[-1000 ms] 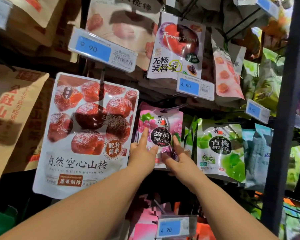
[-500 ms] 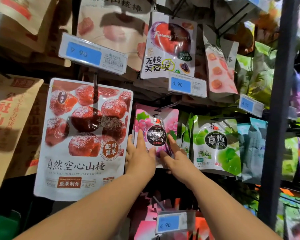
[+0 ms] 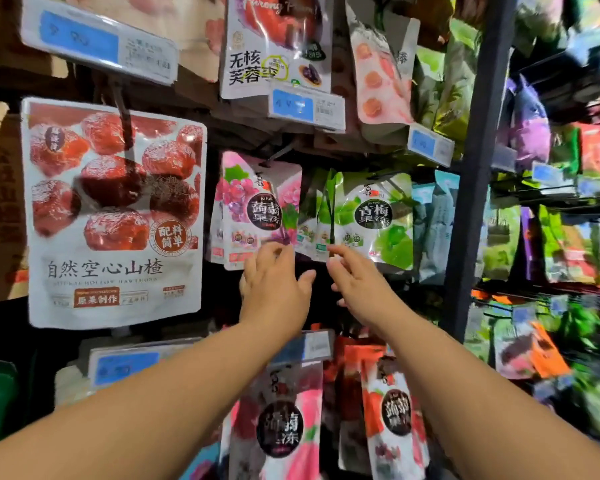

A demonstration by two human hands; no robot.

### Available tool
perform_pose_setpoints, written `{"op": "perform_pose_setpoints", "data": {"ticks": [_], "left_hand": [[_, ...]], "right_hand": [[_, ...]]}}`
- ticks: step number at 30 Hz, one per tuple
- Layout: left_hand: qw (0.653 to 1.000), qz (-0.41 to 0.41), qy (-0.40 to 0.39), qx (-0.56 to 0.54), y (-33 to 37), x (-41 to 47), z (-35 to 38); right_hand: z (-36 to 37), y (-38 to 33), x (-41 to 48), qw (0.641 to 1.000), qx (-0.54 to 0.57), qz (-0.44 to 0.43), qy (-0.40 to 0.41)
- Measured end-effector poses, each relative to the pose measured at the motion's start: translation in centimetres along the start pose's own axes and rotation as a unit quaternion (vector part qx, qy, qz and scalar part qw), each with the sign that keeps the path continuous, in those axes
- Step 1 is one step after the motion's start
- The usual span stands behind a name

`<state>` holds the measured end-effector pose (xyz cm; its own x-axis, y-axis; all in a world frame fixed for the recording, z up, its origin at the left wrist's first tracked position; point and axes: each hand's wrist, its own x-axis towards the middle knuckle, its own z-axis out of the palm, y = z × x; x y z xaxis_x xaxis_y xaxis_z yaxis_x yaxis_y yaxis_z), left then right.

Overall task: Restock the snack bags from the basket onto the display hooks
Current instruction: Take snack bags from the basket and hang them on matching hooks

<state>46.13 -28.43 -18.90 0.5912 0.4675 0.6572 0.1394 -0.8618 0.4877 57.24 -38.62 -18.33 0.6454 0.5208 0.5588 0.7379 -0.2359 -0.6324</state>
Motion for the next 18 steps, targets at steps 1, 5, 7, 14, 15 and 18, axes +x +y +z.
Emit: {"op": "perform_pose_setpoints", "data": {"ticks": [1, 5, 7, 14, 15, 18], "left_hand": [[1.0, 0.008, -0.01, -0.01, 0.6, -0.7, 0.6], [0.998, 0.047, -0.042, -0.024, 2.9, -3.7, 3.8], [0.995, 0.058, -0.065, -0.04, 3.9, -5.2, 5.8], [0.963, 0.09, -0.251, -0.045, 7.2, -13.6, 15.3], [0.954, 0.087, -0.284, -0.038, 7.2, -15.2, 16.7], [0.92, 0.071, -0.386, -0.01, 6.7, -19.4, 20.4]], "right_hand": [[-0.5, 0.6, -0.8, 1.0, -0.005, 0.004, 0.009], [-3.0, 3.5, -4.4, 0.997, -0.047, 0.018, 0.053], [-4.6, 4.7, -6.5, 0.996, -0.063, 0.025, 0.064], [-10.1, 10.8, -18.5, 0.984, -0.09, 0.153, 0.02], [-10.6, 12.1, -20.5, 0.979, -0.097, 0.179, 0.005], [-11.7, 15.6, -25.7, 0.959, -0.116, 0.257, -0.038]]}}
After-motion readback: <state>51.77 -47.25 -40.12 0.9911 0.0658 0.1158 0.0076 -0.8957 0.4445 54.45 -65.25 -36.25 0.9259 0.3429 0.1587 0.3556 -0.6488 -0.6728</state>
